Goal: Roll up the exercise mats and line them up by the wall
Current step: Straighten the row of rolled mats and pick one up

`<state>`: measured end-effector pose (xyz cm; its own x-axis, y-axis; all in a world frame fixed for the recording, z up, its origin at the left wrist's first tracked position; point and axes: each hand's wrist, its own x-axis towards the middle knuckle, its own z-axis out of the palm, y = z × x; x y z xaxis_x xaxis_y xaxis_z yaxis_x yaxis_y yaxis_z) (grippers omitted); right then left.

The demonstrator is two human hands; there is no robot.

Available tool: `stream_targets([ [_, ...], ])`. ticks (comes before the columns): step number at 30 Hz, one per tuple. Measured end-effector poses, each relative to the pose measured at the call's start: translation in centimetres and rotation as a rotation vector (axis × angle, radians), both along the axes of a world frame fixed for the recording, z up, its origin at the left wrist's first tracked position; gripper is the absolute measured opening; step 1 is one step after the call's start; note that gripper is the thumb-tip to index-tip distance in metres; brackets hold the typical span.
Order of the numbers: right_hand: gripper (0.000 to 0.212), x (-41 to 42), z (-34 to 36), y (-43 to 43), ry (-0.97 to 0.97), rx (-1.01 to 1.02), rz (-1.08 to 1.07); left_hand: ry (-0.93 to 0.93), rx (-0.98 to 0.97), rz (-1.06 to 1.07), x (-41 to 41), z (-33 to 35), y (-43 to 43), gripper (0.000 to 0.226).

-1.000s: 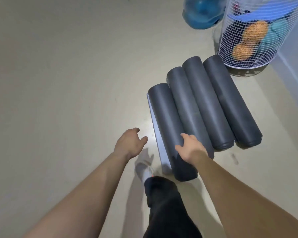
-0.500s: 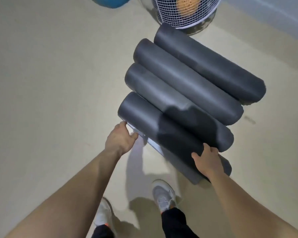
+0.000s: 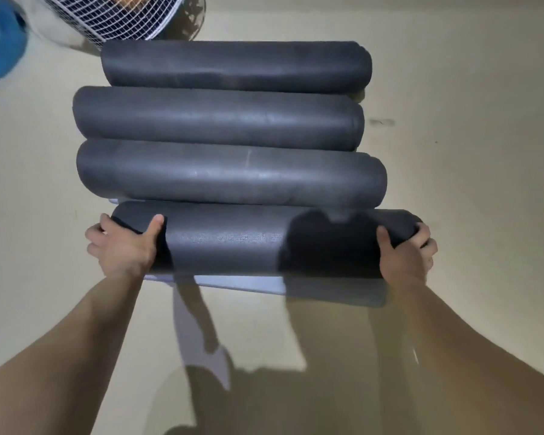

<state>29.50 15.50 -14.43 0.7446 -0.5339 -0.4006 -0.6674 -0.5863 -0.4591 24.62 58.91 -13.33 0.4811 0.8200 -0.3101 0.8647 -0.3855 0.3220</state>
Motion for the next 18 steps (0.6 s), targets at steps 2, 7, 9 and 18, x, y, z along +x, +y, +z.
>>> stream_targets([
  [2, 0.091, -0.2, -1.4, -0.5, -0.111, 0.066, -0.076, -0.058, -0.078, 0.095, 0.1, -1.2, 1.6, 0.113],
  [7, 0.118, -0.3, -2.8, -1.7, -0.133, 0.162, -0.161, -0.215, -0.232, 0.082, -0.5, -2.7, 2.8, 0.097],
  [9, 0.112, -0.2, -2.6, -1.7, -0.139, 0.149, -0.157, -0.239, -0.232, 0.05, -0.4, -2.7, 2.4, 0.099],
  [18, 0.089, -3.1, 0.2, -1.2, -0.111, 0.148, -0.056, -0.335, -0.256, -0.061, -2.0, -1.3, 3.9, 0.103],
])
